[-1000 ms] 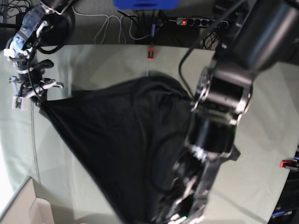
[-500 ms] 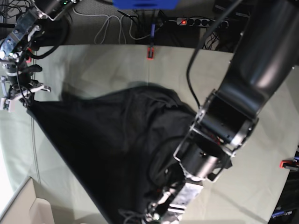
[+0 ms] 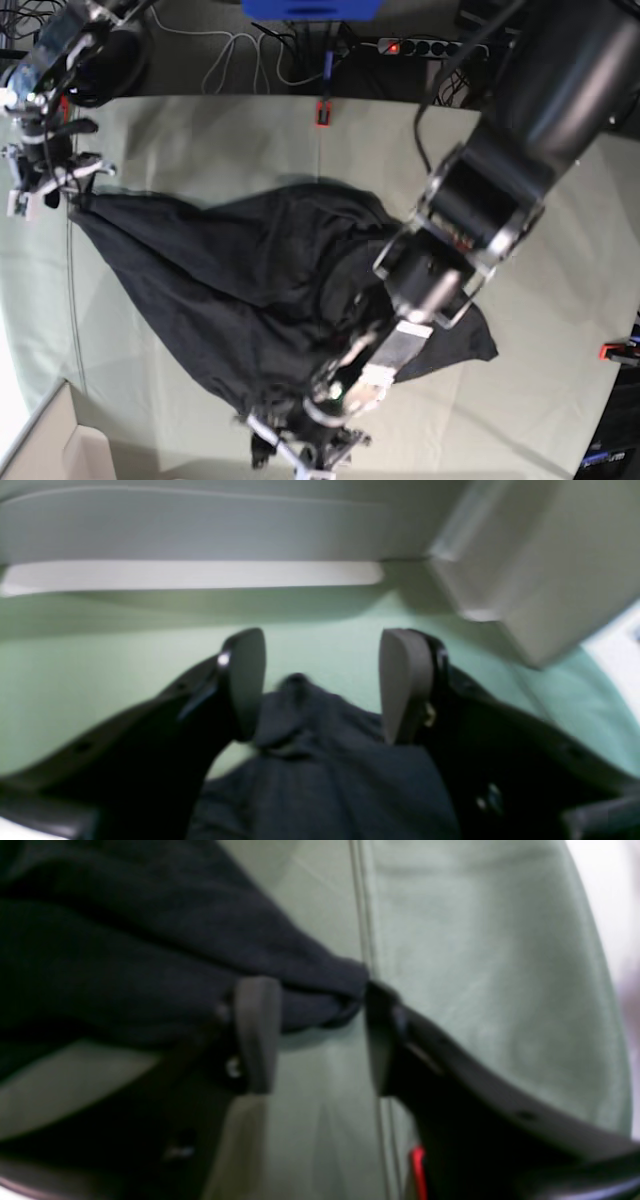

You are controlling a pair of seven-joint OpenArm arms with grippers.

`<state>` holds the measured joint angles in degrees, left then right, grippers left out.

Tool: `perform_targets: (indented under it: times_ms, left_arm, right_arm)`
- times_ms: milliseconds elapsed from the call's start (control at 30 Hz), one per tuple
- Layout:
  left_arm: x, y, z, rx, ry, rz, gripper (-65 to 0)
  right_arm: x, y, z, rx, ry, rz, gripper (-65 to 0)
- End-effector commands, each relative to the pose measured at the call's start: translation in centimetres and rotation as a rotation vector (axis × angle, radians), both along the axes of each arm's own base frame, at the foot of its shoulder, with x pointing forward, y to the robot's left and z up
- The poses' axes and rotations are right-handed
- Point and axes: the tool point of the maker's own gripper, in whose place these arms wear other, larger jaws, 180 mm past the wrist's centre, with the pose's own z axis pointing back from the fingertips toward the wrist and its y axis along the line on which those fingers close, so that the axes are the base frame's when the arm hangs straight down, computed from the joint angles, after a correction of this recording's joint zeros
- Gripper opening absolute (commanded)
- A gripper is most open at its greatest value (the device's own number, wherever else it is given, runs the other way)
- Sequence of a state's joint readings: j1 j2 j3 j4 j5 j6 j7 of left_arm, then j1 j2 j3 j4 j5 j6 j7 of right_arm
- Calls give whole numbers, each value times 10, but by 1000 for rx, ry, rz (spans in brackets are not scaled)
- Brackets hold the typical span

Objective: Layout the t-shirt on the table in an organized manner, then fold the t-shirt properly
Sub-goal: 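Grasp the shirt with the left gripper and drag it across the table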

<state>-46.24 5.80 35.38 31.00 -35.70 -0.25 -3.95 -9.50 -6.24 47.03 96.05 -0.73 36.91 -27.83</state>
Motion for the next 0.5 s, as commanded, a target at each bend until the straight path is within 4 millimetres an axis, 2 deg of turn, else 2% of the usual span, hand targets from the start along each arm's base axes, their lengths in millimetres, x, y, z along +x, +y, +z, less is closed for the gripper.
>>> perform_targets:
  times_ms: [0,100,200,300,467]
  left_arm:
    - [8,23,12,1,-49,41,-295]
    - [-5,55,-3,-11,-46,72,-294]
    - [-22,98,-22,-68,-15,155,-294]
    - [-39,148,-38,-113,51,249,-294]
    - [-76,219,-40,-162,96,374,-294]
  right_arm:
    - [4,-3,16,-26,-51,5,-323]
    - [5,5,28,-36,-80,7,-313]
    - [10,27,29,-32,-81,76,-305]
    - [17,71,23,0,-64,211,-294]
    - [26,159,20,50,-59,494,-292]
